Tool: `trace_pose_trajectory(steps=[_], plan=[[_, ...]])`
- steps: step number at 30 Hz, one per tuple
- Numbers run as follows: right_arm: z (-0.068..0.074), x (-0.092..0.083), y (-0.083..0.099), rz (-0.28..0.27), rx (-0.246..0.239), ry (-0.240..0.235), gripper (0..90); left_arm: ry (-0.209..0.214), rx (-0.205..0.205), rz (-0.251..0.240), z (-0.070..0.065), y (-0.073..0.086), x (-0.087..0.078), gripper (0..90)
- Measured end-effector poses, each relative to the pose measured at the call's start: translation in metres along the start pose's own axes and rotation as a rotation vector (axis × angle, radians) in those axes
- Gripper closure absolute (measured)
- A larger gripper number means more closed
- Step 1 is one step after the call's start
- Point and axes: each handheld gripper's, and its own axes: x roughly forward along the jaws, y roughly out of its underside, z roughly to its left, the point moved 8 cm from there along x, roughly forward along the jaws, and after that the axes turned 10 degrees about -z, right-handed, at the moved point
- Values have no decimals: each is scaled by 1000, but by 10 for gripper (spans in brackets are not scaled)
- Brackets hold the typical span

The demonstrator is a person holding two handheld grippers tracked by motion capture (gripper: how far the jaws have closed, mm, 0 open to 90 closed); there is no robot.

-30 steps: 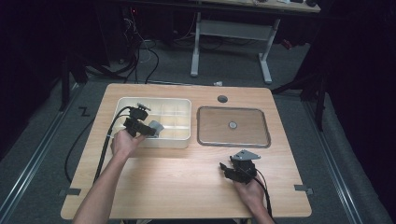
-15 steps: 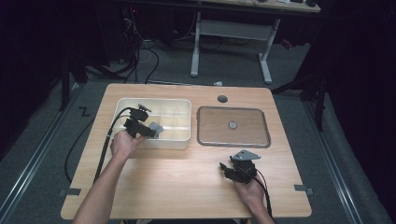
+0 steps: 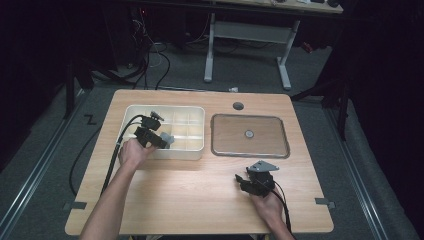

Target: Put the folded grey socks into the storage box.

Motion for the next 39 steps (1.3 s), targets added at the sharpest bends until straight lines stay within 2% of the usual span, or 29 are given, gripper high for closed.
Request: trace_pose_trajectory(steps=[5, 9, 12, 22, 28, 31, 39], plan=[[0, 0, 0, 0, 0, 0, 462, -14, 1, 32, 4, 8, 9, 740], [0, 0, 0, 1, 0, 1, 462, -10, -12, 43, 5, 8, 9, 738], [0, 0, 0, 0, 0, 0, 462, -4, -12, 35, 4, 7, 8, 725], [0, 0, 0, 0, 1, 0, 462, -6, 24, 6, -2, 5, 0, 630], [0, 0, 0, 0, 1, 0, 462, 1, -2, -8, -3, 1, -4, 581], [0, 0, 0, 0, 1, 0, 462, 2, -1, -16, -4, 0, -5, 568], [0, 0, 0, 1, 1, 0, 462, 23, -39, -43, -5, -7, -11, 517]])
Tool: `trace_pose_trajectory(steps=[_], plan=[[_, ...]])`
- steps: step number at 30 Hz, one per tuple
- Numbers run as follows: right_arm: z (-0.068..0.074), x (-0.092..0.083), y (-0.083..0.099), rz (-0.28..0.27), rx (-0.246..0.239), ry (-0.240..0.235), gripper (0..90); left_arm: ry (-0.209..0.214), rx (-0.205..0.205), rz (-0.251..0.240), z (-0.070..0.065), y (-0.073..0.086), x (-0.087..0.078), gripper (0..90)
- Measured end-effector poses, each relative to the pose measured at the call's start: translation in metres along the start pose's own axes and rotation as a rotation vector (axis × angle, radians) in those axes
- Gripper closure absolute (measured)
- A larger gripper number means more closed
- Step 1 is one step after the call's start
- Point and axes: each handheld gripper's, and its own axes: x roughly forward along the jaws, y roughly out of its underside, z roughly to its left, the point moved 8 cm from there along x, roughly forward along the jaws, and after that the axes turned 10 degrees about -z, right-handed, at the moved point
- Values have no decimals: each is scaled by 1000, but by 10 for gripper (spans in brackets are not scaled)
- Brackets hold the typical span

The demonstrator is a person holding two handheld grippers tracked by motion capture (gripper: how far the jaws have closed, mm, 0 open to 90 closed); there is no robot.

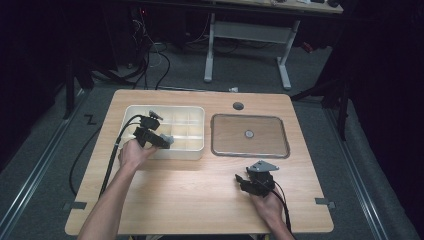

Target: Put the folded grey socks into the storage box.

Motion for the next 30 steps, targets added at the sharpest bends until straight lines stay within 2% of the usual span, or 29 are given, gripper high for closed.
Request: trace_pose_trajectory(steps=[10, 14, 16, 20, 30], plan=[[0, 0, 0, 0, 0, 0, 462, 27, -17, -81, -7, -13, -8, 532], [0, 0, 0, 0, 0, 0, 462, 25, -6, -110, -8, -16, -8, 620], [0, 0, 0, 0, 0, 0, 462, 21, -6, -107, -7, -15, -7, 698], [0, 0, 0, 0, 0, 0, 462, -1, -6, -84, -1, -12, -3, 797], [0, 0, 0, 0, 0, 0, 462, -38, -5, -11, 7, -3, 11, 825]])
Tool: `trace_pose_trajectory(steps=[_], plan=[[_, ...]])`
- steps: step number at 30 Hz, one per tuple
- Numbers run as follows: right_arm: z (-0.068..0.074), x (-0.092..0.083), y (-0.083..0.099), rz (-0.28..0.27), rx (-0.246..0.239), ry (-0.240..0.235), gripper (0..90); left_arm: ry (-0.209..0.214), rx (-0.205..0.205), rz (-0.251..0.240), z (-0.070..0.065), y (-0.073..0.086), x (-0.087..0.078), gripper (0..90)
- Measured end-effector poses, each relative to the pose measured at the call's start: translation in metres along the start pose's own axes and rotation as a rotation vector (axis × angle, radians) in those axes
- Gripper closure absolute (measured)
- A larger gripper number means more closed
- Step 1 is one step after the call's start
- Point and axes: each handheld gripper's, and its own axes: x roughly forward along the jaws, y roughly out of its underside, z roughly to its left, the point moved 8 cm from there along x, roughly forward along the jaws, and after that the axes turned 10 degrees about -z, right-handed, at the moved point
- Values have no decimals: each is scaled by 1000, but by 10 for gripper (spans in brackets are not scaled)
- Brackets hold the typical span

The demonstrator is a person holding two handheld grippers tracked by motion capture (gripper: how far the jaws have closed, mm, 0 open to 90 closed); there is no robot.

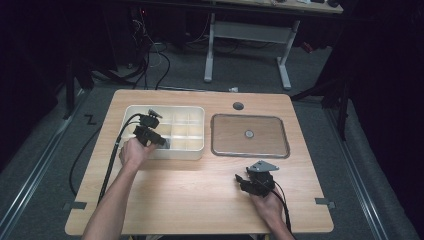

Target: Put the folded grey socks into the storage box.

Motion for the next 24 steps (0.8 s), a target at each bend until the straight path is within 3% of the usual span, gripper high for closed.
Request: trace_pose_trajectory(steps=[1, 3, 9, 12, 24], plan=[[0, 0, 0, 0, 0, 0, 463, -29, 11, 10, 4, 4, 5, 825], [0, 0, 0, 0, 0, 0, 462, -41, 19, 11, 4, 7, 8, 825], [0, 0, 0, 0, 0, -1, 462, -29, 20, 8, 2, 5, 4, 803], [0, 0, 0, 0, 0, -1, 462, -22, 30, -8, 1, 2, -3, 691], [0, 0, 0, 0, 0, -1, 462, 61, -7, -169, -8, -19, -35, 566]])
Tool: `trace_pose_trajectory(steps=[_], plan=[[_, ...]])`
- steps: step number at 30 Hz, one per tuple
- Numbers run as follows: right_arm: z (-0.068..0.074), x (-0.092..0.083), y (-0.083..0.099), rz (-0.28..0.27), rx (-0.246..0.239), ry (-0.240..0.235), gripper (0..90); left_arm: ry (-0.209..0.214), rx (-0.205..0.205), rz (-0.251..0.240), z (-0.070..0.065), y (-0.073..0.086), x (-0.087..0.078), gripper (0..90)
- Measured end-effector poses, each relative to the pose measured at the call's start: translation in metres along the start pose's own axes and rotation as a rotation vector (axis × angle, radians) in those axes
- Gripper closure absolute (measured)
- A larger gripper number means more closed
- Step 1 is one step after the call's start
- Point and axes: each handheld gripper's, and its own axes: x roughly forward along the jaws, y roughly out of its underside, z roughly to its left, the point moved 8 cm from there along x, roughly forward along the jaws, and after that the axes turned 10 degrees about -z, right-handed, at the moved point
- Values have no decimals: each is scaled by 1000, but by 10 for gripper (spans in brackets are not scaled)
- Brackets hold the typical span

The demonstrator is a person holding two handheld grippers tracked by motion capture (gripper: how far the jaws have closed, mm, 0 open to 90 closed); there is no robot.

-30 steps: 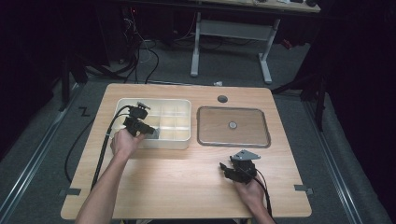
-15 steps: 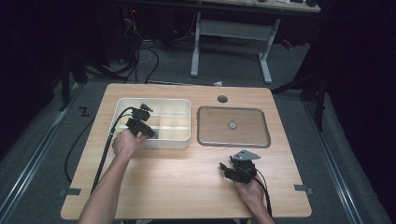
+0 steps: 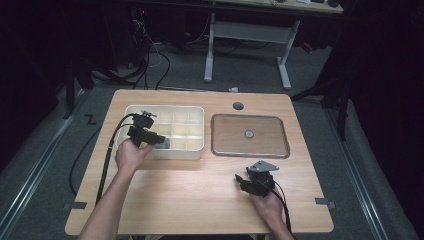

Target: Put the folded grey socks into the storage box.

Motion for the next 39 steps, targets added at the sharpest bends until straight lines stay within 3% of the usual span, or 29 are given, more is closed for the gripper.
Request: trace_pose_trajectory(steps=[12, 39], plan=[[0, 0, 0, 0, 0, 0, 461, 81, -56, -127, -9, -18, -41, 543], [0, 0, 0, -1, 0, 0, 461, 149, -112, -210, -8, -15, -91, 542]])
